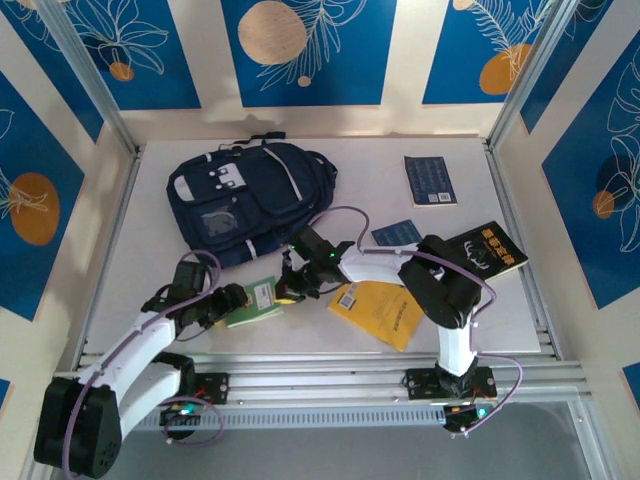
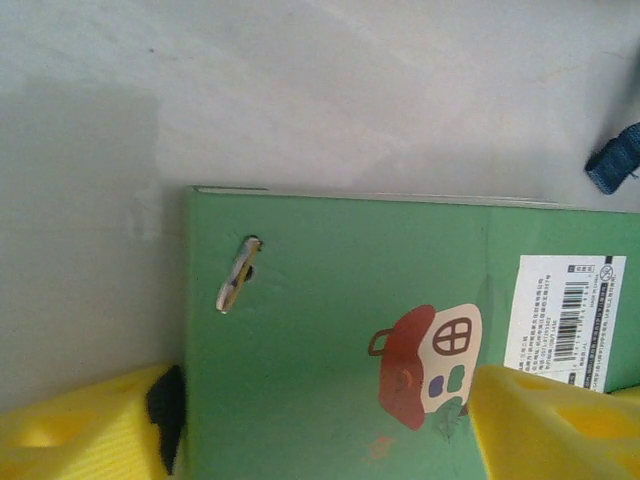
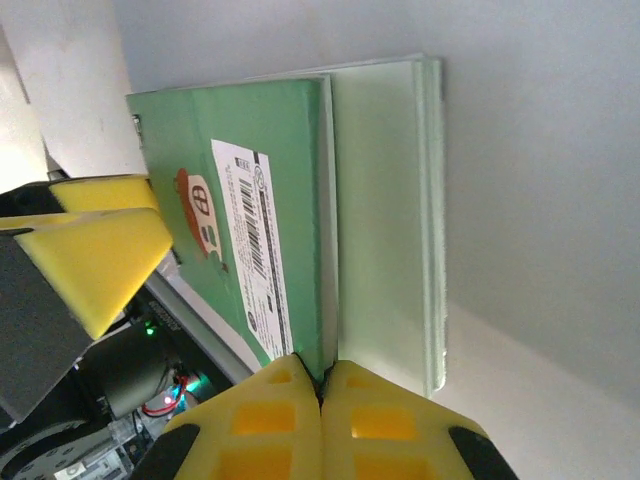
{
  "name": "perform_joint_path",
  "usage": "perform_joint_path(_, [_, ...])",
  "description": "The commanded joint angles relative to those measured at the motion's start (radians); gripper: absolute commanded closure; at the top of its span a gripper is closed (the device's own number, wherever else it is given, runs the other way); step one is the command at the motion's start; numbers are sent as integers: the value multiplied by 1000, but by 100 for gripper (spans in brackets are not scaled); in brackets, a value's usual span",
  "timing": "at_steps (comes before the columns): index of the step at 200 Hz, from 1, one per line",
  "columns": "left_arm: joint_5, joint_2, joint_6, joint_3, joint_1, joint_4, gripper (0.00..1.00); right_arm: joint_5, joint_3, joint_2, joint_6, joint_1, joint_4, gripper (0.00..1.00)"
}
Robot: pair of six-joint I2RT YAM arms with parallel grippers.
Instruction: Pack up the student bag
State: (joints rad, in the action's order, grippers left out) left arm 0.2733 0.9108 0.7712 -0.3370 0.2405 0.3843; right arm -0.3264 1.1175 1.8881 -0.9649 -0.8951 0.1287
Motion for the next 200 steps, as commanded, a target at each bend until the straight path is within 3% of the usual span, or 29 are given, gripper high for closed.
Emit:
perform_joint_path(1, [47,-23,0,-35,17,53,18,-18,-33,-69,-15,18,-22,100])
perform_joint_path(30, [23,-72,14,-76,18,124,12,-120,-147,-114,-78,84,-154,100])
perform_joint_path(57, [48,-73,31,-95,17,118,10,-262,-276,-112,-222,146,-423,100])
perform_joint_path(128, [210,59,230,-6,18,-161,13,-346,-370,-45,-366,173,-682,100])
perform_joint_path(168, [212,82,285,14,18,-239,23,-350,-390,-31,-382,174,-726,100])
perform_joint_path(200, [208,98,330,38,17,-306,45,-345,-398,-20,-385,173,-739,100])
